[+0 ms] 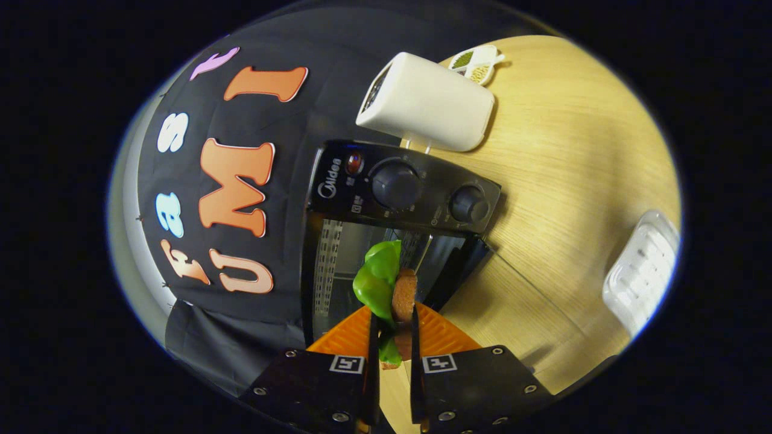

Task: Open the toaster oven, put the food inside, and close the toaster oven door.

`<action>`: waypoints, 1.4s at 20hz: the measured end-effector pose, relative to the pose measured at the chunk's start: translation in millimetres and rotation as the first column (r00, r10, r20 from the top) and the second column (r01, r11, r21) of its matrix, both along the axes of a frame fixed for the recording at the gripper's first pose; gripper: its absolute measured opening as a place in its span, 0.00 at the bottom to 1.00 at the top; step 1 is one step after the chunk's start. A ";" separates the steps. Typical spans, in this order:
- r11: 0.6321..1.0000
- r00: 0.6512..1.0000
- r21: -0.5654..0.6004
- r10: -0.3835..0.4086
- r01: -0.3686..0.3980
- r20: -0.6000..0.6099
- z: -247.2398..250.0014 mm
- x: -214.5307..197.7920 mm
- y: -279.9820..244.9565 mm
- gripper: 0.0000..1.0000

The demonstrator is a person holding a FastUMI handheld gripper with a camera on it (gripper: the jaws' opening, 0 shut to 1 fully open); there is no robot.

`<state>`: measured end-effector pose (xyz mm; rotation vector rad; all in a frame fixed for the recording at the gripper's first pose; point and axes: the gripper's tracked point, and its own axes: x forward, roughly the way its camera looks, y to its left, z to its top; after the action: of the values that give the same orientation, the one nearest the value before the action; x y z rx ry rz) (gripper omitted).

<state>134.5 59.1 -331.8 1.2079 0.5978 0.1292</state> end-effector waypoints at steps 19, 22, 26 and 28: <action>0.981 0.972 -0.049 -0.193 0.188 -0.133 -35.0 43.4 65.4 0.80; 0.974 0.979 -0.165 -0.176 0.157 -0.107 -30.8 20.7 56.4 0.98; 0.965 0.988 -0.239 -0.133 0.111 -0.080 -13.3 -18.2 42.4 0.98; 0.942 0.994 -0.326 -0.100 0.083 -0.037 3.5 -36.3 35.7 0.98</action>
<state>98.2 94.7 -328.3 0.9188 0.5819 -0.0787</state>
